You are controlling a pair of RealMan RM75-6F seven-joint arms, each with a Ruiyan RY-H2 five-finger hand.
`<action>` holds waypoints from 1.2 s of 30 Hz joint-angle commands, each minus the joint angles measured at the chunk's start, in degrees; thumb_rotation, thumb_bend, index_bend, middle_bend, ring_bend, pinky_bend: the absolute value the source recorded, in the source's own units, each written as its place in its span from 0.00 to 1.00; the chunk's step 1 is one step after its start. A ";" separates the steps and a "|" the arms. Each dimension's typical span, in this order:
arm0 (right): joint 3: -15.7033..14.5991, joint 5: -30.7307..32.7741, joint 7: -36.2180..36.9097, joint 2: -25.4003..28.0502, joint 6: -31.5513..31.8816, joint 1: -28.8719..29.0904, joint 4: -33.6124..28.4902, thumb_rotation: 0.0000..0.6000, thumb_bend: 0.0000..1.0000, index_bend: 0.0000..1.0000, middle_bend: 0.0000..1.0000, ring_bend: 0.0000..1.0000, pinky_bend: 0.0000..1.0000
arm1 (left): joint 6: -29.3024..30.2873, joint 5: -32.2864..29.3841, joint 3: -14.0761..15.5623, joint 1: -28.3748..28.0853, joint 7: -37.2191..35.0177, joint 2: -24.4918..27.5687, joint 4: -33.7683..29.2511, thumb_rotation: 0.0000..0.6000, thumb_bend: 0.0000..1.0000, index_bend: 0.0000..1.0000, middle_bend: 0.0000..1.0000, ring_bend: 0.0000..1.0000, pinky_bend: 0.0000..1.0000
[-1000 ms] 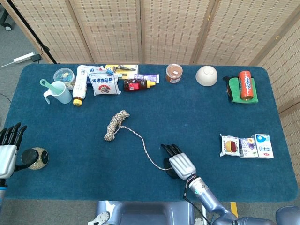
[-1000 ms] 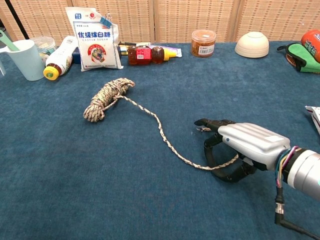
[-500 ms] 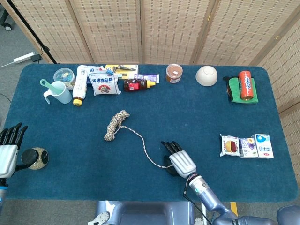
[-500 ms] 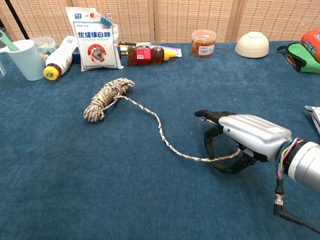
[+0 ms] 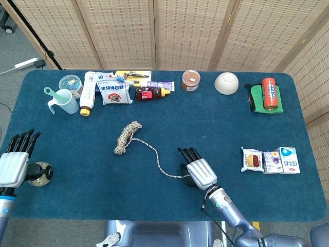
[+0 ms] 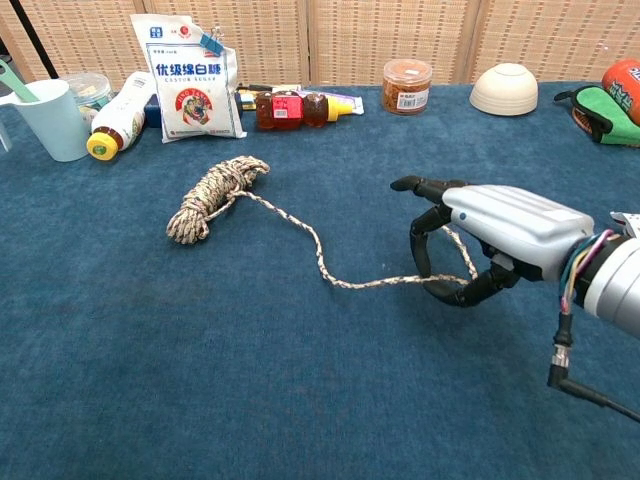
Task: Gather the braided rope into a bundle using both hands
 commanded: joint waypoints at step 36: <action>4.23 5.18 -0.87 10.05 4.09 -0.15 -7.01 1.00 0.43 0.65 0.00 0.00 0.00 | -18.44 -44.62 -11.47 -34.20 21.57 -33.18 10.40 1.00 0.10 0.00 0.00 0.00 0.00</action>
